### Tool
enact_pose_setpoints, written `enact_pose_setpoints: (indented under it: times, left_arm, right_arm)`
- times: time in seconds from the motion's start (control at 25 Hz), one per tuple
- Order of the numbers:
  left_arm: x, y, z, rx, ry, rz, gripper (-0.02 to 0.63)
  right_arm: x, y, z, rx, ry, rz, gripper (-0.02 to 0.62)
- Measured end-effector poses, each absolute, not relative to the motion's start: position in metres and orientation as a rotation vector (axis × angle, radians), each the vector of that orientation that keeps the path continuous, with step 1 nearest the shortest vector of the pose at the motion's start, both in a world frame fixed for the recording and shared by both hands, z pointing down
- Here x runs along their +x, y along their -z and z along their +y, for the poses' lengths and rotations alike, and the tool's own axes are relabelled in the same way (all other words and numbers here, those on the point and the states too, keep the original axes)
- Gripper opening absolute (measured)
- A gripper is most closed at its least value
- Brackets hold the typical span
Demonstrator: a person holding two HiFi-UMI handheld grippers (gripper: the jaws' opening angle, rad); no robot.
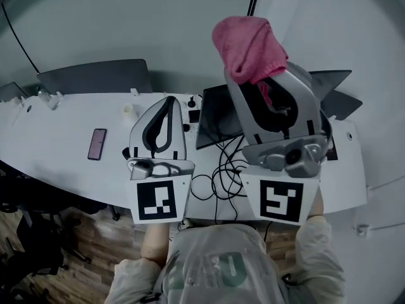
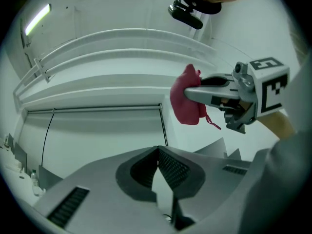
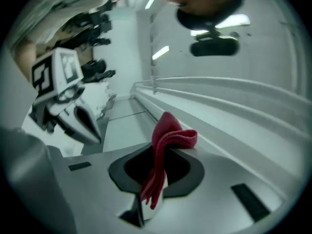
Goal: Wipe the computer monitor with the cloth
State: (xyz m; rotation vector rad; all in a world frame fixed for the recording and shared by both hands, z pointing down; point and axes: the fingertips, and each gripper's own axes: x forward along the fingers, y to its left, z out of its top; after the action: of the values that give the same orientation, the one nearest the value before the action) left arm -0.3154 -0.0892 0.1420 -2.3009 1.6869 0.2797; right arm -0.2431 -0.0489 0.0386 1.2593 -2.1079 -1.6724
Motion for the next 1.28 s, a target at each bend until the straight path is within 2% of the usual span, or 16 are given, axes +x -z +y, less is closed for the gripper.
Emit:
enact_pose_setpoints:
  times: [0.16, 0.4, 1.28]
  left_arm:
    - [-0.304, -0.148, -0.095, -2.314, -0.245, 1.672, 0.014]
    - [-0.302, -0.158, -0.103, -2.348, -0.249, 1.677, 0.014]
    - [-0.278, -0.180, -0.110, -2.406, -0.242, 1.710, 0.014]
  right_arm:
    - [-0.262, -0.090, -0.067, 0.909, 1.806, -1.731, 0.051]
    - [-0.265, -0.159, -0.099, 0.540, 1.711, -1.541, 0.051]
    - [-0.243, -0.181, -0.115, 0.342, 1.557, -1.564, 0.051]
